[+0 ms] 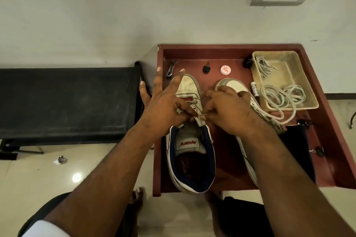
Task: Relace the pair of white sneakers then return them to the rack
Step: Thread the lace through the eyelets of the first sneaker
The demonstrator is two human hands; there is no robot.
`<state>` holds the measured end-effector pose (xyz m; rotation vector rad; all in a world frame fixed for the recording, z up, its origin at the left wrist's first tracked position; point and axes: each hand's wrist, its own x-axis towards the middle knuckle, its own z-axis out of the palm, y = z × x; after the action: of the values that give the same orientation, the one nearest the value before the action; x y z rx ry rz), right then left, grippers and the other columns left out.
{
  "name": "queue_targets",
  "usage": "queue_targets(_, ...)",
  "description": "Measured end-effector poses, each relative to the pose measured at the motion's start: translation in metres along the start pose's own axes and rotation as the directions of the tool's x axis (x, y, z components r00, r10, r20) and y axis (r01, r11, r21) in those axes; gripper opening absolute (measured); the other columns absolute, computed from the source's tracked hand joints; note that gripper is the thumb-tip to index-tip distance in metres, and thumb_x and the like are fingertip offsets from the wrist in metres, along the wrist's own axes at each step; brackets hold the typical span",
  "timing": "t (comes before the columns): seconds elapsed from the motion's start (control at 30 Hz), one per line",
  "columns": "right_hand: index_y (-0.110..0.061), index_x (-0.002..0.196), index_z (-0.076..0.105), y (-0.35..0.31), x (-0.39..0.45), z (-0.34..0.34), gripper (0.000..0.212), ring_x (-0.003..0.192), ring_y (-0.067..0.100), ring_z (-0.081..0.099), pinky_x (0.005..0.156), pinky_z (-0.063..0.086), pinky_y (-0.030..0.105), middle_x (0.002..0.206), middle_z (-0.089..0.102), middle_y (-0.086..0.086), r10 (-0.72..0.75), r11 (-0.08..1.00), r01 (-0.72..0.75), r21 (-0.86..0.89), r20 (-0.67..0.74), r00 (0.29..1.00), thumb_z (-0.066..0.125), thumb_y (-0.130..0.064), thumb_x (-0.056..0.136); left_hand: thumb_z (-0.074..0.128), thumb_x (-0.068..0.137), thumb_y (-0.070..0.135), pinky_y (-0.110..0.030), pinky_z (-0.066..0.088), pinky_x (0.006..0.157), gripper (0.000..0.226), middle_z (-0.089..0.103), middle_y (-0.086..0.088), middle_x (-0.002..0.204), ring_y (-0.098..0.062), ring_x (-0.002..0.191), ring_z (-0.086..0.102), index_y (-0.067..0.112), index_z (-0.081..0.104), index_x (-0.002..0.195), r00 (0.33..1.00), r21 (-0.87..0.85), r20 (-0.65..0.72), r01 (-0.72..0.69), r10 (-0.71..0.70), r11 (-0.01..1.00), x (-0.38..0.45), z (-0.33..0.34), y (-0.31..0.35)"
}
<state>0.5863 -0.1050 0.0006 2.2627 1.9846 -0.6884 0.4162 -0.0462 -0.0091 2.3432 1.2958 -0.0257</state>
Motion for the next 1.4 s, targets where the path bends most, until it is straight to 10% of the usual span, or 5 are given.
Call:
queue_targets(0.37, -0.037, 0.079, 0.071, 0.034, -0.014, -0.023, 0.007, 0.137, 0.012, 0.032, 0.110, 0.017, 0.052, 0.142, 0.047, -0.017, 0.130, 0.982, -0.122, 0.141, -0.049, 0.990, 0.070, -0.037, 0.086, 0.070, 0.086, 0.032, -0.068, -0.001, 0.115, 0.034, 0.018, 0.014, 0.162, -0.023, 0.152, 0.001, 0.062, 0.056, 0.082, 0.986, -0.434, -0.119, 0.058, -0.120, 0.899, 0.002, -0.008, -0.028)
queue_targets(0.6, -0.033, 0.071, 0.060, 0.032, -0.013, -0.022, 0.022, 0.093, 0.006, 0.053, 0.106, 0.020, 0.046, 0.090, 0.060, -0.015, 0.144, 0.974, -0.124, 0.192, -0.092, 0.985, 0.062, -0.037, 0.092, 0.070, 0.083, 0.048, -0.066, -0.005, 0.115, 0.015, 0.003, 0.007, 0.165, -0.028, 0.150, -0.017, 0.043, 0.057, 0.080, 0.968, -0.171, 0.197, 0.191, -0.156, 0.967, -0.005, -0.009, -0.037)
queue_targets(1.0, -0.026, 0.061, 0.063, 0.033, -0.025, -0.042, 0.034, 0.070, 0.019, 0.062, 0.088, 0.038, 0.043, 0.062, 0.064, -0.002, 0.187, 0.952, -0.176, 0.250, -0.020, 0.982, 0.065, -0.051, 0.086, 0.064, 0.089, 0.044, -0.070, -0.006, 0.111, 0.011, 0.009, 0.005, 0.164, -0.034, 0.150, -0.012, 0.040, 0.055, 0.086, 0.959, -0.091, 0.026, 0.284, -0.283, 0.954, -0.002, -0.015, -0.031)
queue_targets(1.23, -0.019, 0.109, 0.068, 0.005, -0.045, -0.075, 0.030, 0.040, 0.009, 0.030, 0.049, 0.029, 0.017, 0.080, 0.072, 0.014, -0.233, 0.002, 0.287, 0.958, -0.279, 0.932, 0.066, -0.010, 0.080, 0.054, 0.094, 0.052, -0.063, -0.021, 0.111, 0.021, -0.003, 0.018, 0.163, -0.016, 0.144, -0.031, 0.045, 0.072, 0.102, 1.000, -0.614, 0.004, -0.001, 0.004, 0.790, -0.013, -0.027, 0.006)
queue_targets(1.4, -0.012, 0.100, 0.065, -0.022, -0.033, -0.063, 0.021, 0.034, 0.004, 0.029, 0.041, 0.032, 0.014, 0.088, 0.075, 0.014, -0.134, -0.152, 0.315, 0.937, -0.336, 0.932, 0.065, -0.003, 0.081, 0.059, 0.069, 0.062, -0.060, -0.023, 0.112, 0.055, -0.014, 0.023, 0.161, -0.011, 0.140, -0.038, 0.056, 0.057, 0.123, 0.980, -0.671, 0.045, -0.112, 0.191, 0.733, -0.017, -0.021, 0.020)
